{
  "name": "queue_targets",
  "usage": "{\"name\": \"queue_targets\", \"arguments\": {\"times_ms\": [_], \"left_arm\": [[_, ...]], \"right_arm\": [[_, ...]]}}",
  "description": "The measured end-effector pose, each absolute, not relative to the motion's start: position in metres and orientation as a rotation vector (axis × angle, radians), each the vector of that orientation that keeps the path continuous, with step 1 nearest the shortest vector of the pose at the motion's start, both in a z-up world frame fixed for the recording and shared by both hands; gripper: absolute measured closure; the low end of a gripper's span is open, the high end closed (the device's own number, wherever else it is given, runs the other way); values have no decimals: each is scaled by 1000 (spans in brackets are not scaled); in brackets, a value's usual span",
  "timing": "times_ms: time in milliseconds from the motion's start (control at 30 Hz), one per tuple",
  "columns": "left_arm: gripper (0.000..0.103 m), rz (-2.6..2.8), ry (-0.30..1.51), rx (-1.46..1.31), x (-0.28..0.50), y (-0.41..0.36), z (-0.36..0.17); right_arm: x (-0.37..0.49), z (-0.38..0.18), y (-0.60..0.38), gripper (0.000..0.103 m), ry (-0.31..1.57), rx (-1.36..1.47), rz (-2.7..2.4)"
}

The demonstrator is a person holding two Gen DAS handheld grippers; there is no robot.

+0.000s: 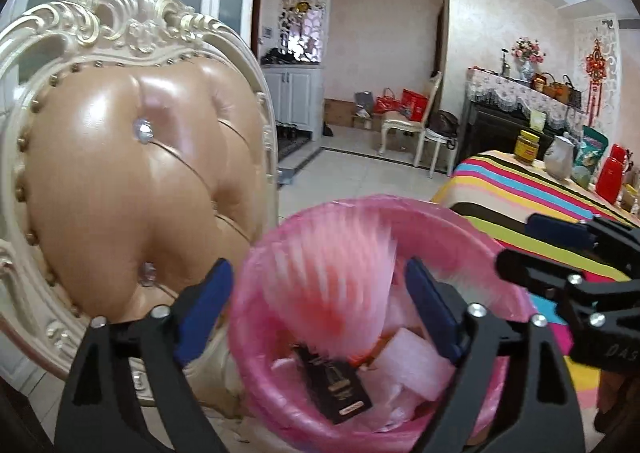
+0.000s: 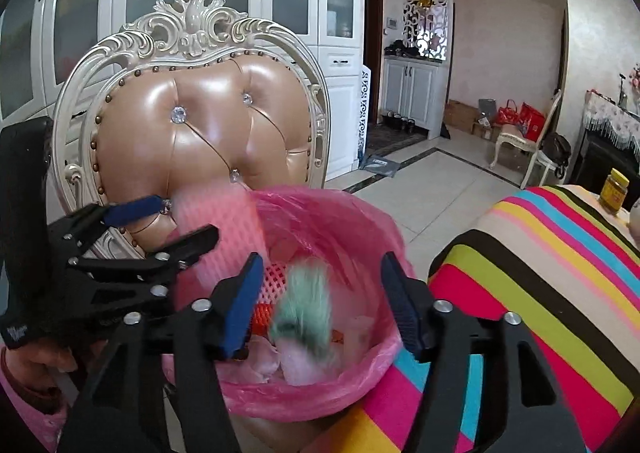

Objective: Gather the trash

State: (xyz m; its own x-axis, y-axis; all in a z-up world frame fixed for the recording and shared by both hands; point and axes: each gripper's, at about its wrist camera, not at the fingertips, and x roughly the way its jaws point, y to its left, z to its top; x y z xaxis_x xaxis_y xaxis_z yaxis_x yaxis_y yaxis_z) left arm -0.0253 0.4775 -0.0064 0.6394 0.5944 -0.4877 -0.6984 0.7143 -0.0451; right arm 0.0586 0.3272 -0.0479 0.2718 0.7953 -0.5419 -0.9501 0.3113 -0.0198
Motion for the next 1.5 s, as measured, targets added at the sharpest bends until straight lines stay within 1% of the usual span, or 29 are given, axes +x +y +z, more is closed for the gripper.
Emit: {"name": "queue_targets", "arguments": {"times_ms": [33,67,167,267,333,433,467,733,1067,1233,1367,1500], "left_arm": [[10,759,458,-231,-30,477,-5],[5,772,449,-224,-33,475,-3],[5,821,401,-178,-50,465,5],[5,858,358,-121,-64,448,17],[5,876,337,-90,-73,435,26],[5,883,321,-66,-81,412,43],[5,879,317,-70,-83,405,47],[5,827,297,-118,-102,346,65],[5,763,403,-117,-96,276,45],[5,768,424,-123,-99,264,40],[5,753,423,-168,-103,268,47],[5,767,412,-152,-104,267,52]], "right_arm": [[59,-46,323,42,478,-370,1207],[60,-44,318,42,474,-368,1200],[61,-37,301,42,461,-359,1190],[60,-25,281,34,455,-340,1179],[56,-16,266,27,454,-325,1183],[45,0,241,20,432,-302,1201],[42,3,235,19,426,-299,1204],[24,18,176,19,397,-259,1210],[25,2,137,19,448,-239,1192],[24,4,132,19,422,-268,1188],[30,2,129,19,430,-273,1192],[34,-5,131,19,451,-262,1190]]}}
